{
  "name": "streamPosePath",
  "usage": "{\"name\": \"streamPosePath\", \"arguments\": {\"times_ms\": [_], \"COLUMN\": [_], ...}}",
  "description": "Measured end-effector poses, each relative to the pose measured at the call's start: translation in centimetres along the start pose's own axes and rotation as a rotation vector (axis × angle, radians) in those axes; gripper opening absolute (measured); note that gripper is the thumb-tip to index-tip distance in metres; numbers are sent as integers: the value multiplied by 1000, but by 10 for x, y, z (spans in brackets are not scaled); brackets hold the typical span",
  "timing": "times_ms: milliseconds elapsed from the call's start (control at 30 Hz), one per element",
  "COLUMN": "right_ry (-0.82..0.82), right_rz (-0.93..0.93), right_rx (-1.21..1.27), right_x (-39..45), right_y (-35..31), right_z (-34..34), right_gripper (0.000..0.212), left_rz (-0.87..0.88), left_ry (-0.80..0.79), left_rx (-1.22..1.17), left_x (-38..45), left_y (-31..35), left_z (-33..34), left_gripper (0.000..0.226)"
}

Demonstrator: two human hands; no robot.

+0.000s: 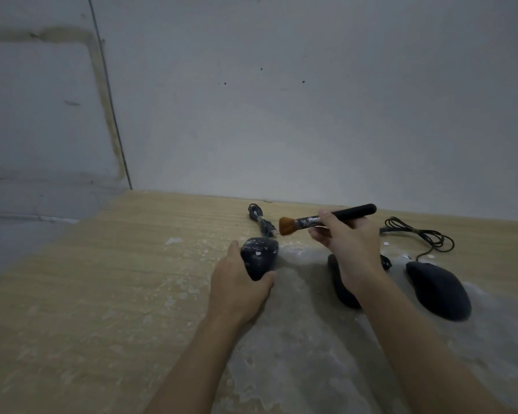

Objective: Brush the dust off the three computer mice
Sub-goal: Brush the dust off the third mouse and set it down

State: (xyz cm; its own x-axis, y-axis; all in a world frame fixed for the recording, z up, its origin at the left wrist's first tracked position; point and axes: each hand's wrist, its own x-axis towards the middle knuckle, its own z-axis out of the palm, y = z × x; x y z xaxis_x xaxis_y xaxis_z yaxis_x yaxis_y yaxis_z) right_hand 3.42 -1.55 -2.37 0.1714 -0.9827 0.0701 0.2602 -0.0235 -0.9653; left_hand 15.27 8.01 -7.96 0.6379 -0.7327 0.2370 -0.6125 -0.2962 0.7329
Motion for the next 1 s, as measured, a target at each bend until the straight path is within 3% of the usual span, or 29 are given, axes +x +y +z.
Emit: {"name": "streamPosePath", "arguments": {"times_ms": [133,200,267,367,400,500,600,733,833,933,1000], "right_ry": [-309,-257,-138,-366,-403,-272,-403,-321,-475,-391,-503], "right_rz": [-146,-329,-403,-317,-321,-367,-334,-372,-295,-354,-313], "right_rx": [-179,-457,-442,-288,-340,-370,-321,-372,-333,-393,-369], "right_x": [-6,-5,-3,-1,1,7,10,13,10,12,8], "right_y": [-7,-2,-4,-9,-7,-9,-12,-12,-12,-15,-18], "right_z": [-14,-19,-24,-27,-28,-30,-32,-32,-31,-30,-27], "right_gripper": [4,10,9,6,6,5,6,5,6,5,3], "left_rz": [56,85,111,126,130,151,204,256,276,304,317], "left_ry": [24,51,80,93,92,105,107,126,122,128,131], "left_rx": [-73,-98,-110,-119,-121,-126,-112,-112,-114,-105,-104], "left_x": [-4,-5,-5,-6,-7,-7,-8,-8,-7,-7,-8], "left_y": [5,5,5,7,7,5,4,3,2,1,-1], "left_z": [0,0,1,1,1,3,4,6,6,7,8], "left_gripper": [88,84,78,77,77,80,80,79,79,80,83]}}
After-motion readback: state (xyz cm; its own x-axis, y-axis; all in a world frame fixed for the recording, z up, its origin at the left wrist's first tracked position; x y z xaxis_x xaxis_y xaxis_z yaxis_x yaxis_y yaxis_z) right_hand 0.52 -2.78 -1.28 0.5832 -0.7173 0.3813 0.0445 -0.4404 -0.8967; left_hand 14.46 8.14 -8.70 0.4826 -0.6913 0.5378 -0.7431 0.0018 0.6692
